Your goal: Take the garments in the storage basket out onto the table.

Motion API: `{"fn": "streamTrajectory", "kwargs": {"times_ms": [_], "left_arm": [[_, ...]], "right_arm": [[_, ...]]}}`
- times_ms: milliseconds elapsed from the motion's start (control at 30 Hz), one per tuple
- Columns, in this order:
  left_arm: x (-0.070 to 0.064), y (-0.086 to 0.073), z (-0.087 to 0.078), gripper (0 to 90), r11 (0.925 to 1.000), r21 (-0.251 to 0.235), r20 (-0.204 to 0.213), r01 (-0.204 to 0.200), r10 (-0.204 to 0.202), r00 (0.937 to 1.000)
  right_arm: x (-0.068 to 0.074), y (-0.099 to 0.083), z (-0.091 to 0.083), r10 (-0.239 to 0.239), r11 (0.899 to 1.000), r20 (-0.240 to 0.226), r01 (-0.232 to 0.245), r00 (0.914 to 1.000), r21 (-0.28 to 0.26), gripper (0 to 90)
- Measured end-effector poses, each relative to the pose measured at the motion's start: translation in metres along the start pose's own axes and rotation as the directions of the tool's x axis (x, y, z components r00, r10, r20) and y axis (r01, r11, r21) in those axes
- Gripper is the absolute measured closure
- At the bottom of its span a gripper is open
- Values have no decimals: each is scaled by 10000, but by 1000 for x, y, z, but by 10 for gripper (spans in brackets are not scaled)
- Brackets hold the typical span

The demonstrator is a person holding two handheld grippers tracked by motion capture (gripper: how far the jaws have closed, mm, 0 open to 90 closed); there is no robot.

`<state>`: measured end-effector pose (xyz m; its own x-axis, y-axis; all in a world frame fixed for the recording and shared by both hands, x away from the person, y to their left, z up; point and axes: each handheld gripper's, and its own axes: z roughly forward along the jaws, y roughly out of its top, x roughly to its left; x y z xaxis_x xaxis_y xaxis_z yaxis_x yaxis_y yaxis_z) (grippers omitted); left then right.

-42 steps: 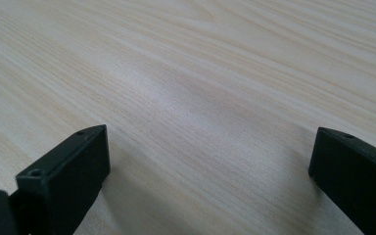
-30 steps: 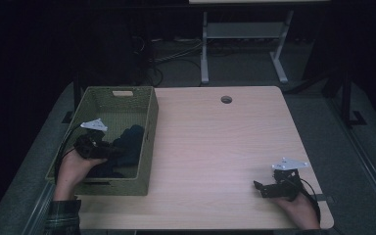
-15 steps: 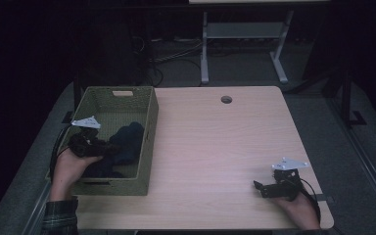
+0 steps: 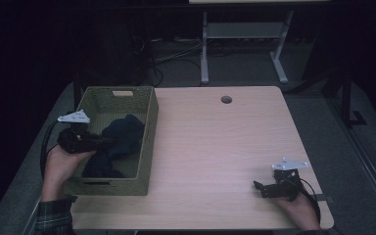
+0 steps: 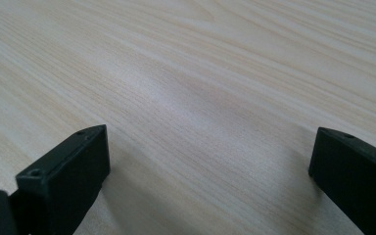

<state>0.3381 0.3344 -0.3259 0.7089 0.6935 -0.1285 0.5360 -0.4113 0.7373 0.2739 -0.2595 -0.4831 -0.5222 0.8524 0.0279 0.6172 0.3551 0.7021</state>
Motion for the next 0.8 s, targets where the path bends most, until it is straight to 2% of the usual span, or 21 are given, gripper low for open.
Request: {"fn": "streamTrajectory", "kwargs": {"times_ms": [100, 333, 433, 533, 800], "left_arm": [[-1, 3, -4, 770, 9996, -280, -26, 24, -25, 10000], [-5, 11, -9, 770, 9991, -409, -112, -108, 104, 9999], [-6, 16, -16, 771, 9973, -723, -154, -87, 76, 9999], [-8, 21, -23, 771, 9943, -1070, -12, -23, 21, 10000], [-17, 41, -34, 771, 9900, -1353, -93, -408, 399, 9992]], "right_arm": [[0, 0, 0, 2, 10000, 0, -2, 10000, 1, 13], [0, 0, 0, 6, 10000, -26, -6, 10000, 1, 13], [0, 0, 0, 8, 10000, -14, -8, 10000, -1, 13], [0, 0, 0, 9, 10000, -23, -9, 10000, 0, 13], [0, 0, 0, 11, 10000, -5, -11, 10000, -7, 13]]}}
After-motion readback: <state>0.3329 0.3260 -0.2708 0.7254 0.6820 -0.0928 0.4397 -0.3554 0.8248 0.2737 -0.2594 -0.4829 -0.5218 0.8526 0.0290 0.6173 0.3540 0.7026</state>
